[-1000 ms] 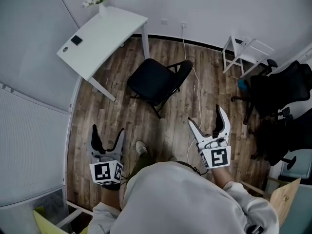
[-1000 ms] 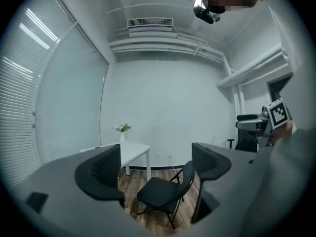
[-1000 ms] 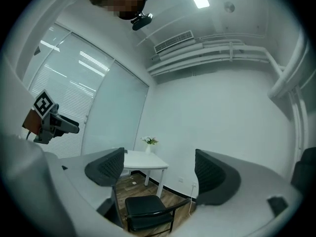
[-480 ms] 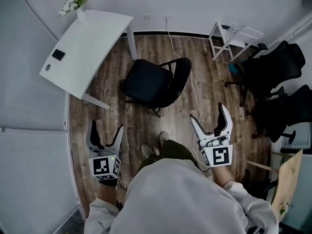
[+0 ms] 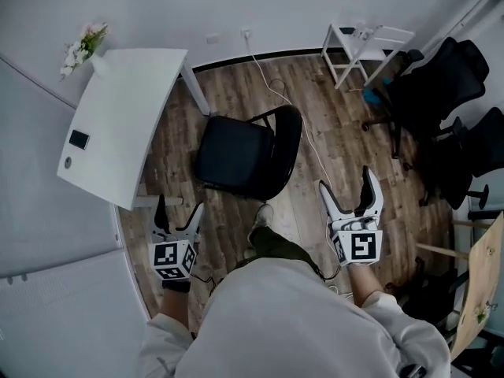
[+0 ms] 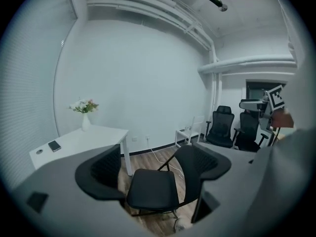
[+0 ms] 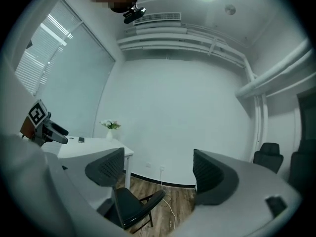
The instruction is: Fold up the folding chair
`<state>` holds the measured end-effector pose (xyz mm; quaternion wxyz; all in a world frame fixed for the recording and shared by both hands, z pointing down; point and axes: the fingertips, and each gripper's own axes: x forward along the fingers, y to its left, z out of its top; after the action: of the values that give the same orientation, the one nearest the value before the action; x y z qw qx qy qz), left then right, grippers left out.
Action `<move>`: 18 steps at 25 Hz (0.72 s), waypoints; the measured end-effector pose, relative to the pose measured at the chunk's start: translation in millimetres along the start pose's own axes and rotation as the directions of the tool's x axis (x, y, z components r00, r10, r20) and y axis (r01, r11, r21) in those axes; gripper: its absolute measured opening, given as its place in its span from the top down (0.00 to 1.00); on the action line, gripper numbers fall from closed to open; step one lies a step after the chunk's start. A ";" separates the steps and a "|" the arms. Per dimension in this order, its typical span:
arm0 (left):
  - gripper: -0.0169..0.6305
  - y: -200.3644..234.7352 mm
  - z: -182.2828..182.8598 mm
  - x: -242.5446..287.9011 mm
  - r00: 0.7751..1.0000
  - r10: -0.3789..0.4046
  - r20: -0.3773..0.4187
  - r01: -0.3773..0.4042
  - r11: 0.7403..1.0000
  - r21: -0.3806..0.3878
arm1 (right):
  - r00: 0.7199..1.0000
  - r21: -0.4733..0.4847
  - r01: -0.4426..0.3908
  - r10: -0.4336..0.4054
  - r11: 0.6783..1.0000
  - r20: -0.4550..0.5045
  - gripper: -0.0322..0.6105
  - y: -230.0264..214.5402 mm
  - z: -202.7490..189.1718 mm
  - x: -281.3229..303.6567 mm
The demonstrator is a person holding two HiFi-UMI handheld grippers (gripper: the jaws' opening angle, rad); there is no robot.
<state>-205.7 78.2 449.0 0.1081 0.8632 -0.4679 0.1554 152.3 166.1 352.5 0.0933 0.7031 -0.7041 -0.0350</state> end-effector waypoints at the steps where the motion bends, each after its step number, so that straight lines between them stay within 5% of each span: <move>1: 0.28 5.0 -0.1 17.0 1.000 -0.011 -0.020 0.011 1.000 0.003 | 1.000 0.009 0.013 -0.013 1.000 -0.012 0.28 -5.1 -5.3 12.8; 11: 0.28 52.5 -50.6 170.1 0.955 -0.113 -0.274 0.109 0.994 -0.029 | 0.983 0.122 0.059 -0.036 0.991 -0.180 0.28 -26.0 -74.6 141.1; 18: 0.28 97.5 -140.9 258.2 0.850 -0.225 -0.477 0.168 0.973 -0.159 | 0.911 0.270 0.155 -0.032 0.950 -0.411 0.28 -29.7 -164.2 207.1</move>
<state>-178.7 -127.5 679.2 0.2871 0.8309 -0.3423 0.3317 212.4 -27.1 525.1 0.1273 0.7344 -0.6323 0.2114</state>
